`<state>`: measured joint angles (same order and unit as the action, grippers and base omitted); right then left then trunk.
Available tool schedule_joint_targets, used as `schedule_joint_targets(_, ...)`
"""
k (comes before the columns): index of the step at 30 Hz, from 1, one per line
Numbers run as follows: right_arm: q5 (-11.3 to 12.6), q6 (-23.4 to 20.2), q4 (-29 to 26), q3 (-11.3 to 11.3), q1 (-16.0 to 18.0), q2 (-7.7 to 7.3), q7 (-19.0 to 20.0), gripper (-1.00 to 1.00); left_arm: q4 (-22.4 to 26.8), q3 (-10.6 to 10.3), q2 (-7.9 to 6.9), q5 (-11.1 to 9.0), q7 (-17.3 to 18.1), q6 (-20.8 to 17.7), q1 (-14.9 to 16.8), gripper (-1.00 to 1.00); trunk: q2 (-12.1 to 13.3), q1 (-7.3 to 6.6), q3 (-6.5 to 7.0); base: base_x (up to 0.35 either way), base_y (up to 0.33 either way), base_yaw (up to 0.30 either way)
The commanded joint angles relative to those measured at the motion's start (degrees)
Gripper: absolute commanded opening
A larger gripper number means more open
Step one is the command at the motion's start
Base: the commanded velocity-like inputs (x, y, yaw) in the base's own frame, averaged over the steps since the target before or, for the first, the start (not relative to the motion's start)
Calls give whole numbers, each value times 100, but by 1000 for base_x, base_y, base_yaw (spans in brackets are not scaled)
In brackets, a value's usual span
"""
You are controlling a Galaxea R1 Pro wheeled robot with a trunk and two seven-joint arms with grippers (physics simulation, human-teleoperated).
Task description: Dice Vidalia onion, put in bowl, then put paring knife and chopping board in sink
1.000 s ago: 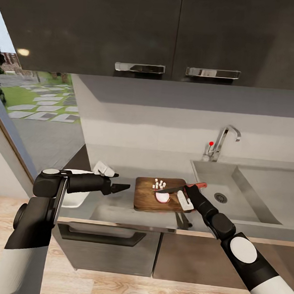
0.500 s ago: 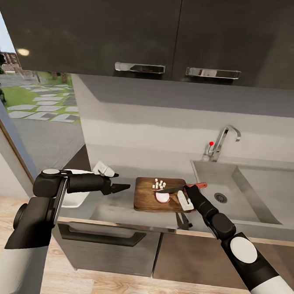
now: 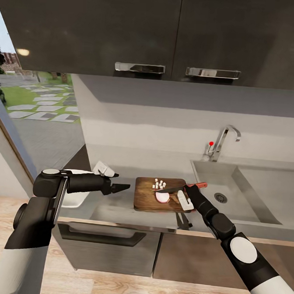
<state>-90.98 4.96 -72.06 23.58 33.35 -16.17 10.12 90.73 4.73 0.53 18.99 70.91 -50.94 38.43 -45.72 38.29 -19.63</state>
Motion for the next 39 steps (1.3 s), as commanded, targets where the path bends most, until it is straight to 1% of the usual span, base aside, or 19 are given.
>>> schedule_joint_targets(1,-51,15,-9,6,5,-4,17,-100,6,11,5,52,59,-52,6,100,-6,1,-8,0,0,0)
schedule_joint_targets(14,-59,17,-9,6,5,-5,0,-100,6,11,9,52,56,-56,6,100,-6,1,-8,0,0,0)
schedule_joint_targets(16,-60,17,-9,6,5,-5,-1,-100,6,11,9,52,56,-57,6,100,-87,45,-44,0,0,0)
schedule_joint_targets(26,-65,12,-9,9,5,-5,-2,-100,6,6,9,52,62,-66,6,100,-87,45,-44,0,0,0)
schedule_joint_targets(39,-75,-19,-9,-19,5,-3,-2,-100,6,2,9,52,61,-66,6,100,-608,331,-277,0,0,0)
